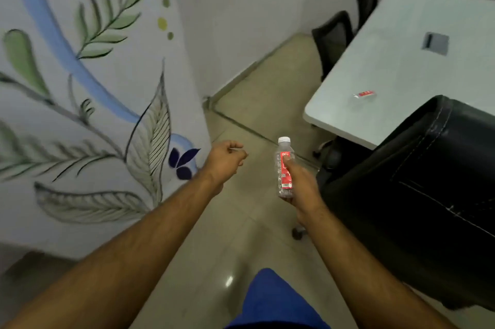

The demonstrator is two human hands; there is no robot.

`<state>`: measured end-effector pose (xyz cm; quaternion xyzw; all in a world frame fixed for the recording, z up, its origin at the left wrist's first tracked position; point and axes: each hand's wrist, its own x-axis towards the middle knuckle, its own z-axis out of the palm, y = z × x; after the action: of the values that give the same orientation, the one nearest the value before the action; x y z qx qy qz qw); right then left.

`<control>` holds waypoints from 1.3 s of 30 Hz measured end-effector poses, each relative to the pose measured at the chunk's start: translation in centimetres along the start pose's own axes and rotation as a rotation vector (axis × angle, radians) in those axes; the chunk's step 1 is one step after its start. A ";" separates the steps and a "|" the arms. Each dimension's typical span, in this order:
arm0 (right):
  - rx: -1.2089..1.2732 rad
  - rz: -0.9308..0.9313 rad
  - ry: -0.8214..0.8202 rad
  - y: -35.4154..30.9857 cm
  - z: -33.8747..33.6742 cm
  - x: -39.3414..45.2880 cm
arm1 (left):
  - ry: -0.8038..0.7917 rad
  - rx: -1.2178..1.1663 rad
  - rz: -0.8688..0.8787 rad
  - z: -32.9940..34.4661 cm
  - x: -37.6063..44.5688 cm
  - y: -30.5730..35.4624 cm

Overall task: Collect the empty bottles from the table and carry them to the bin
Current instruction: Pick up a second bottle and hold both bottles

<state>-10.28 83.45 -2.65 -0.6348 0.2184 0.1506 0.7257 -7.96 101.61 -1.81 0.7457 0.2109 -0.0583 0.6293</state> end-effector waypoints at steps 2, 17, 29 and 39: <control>0.045 -0.004 0.080 -1.2 0.0 2.6 | -0.084 0.065 0.038 1.9 4.0 1.5; 0.417 -0.047 0.755 -11.1 -4.1 24.9 | -0.547 0.486 0.240 24.0 31.3 13.5; 0.607 0.032 1.060 -17.4 -12.0 39.3 | -0.761 0.811 0.312 46.3 47.0 15.5; 0.805 0.118 1.239 -18.0 -12.1 44.6 | -1.000 0.949 0.233 53.4 52.3 13.2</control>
<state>35.44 66.22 -11.15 -0.2755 0.6601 -0.2881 0.6367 54.03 61.20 -18.92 0.8414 -0.2336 -0.4127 0.2593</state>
